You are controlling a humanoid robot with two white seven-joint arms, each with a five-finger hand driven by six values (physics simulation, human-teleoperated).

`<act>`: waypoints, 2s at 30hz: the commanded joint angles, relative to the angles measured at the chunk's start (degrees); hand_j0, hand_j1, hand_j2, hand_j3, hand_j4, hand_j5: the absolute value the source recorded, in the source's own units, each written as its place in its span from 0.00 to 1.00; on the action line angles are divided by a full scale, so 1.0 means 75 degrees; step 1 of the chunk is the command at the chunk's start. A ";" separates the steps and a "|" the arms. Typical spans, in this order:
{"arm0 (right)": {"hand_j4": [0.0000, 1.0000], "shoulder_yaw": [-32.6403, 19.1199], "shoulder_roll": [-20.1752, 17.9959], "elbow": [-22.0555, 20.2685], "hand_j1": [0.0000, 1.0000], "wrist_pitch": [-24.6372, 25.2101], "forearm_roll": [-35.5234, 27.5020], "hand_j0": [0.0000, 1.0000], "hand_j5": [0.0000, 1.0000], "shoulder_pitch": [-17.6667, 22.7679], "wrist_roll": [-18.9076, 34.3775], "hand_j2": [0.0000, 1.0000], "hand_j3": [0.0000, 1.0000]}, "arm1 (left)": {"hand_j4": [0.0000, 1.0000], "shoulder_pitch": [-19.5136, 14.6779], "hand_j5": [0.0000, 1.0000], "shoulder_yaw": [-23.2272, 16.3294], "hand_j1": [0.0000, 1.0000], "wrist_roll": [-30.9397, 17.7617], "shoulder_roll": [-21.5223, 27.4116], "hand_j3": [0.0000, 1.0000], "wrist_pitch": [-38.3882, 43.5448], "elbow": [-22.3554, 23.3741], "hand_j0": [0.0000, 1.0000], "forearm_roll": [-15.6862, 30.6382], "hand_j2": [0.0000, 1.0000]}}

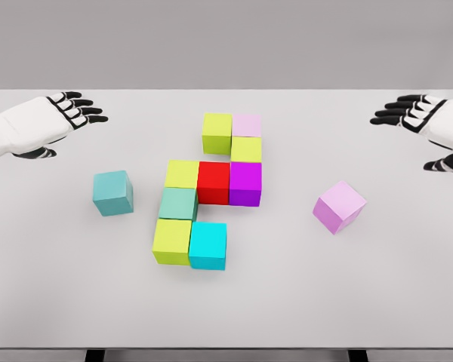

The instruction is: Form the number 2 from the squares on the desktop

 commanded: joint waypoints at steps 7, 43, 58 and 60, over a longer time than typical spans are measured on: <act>1.00 -0.0027 0.0054 -0.0223 1.00 0.0013 0.0038 1.00 1.00 0.0012 0.0489 1.00 1.00 | 1.00 0.0023 1.00 -0.0023 1.00 -0.0020 0.0017 1.00 0.0004 0.0003 1.00 0.0024 1.00; 1.00 0.6711 -0.0250 -0.0691 1.00 0.0013 0.0049 1.00 1.00 -0.5801 0.1111 1.00 1.00 | 1.00 -0.0480 1.00 -0.1851 1.00 -0.0746 0.0322 1.00 0.0004 -0.0654 1.00 0.0282 1.00; 1.00 0.7051 0.0113 -0.0680 1.00 0.0013 0.0471 1.00 1.00 -0.5707 0.1439 1.00 1.00 | 1.00 -0.0469 1.00 -0.2062 1.00 -0.0699 0.0767 1.00 0.0004 -0.0642 1.00 0.1219 1.00; 1.00 0.7074 0.0183 -0.0668 1.00 0.0013 0.0483 1.00 1.00 -0.5695 0.1451 1.00 1.00 | 1.00 -0.0469 1.00 -0.2086 1.00 -0.0688 0.0755 1.00 0.0004 -0.0642 1.00 0.1290 1.00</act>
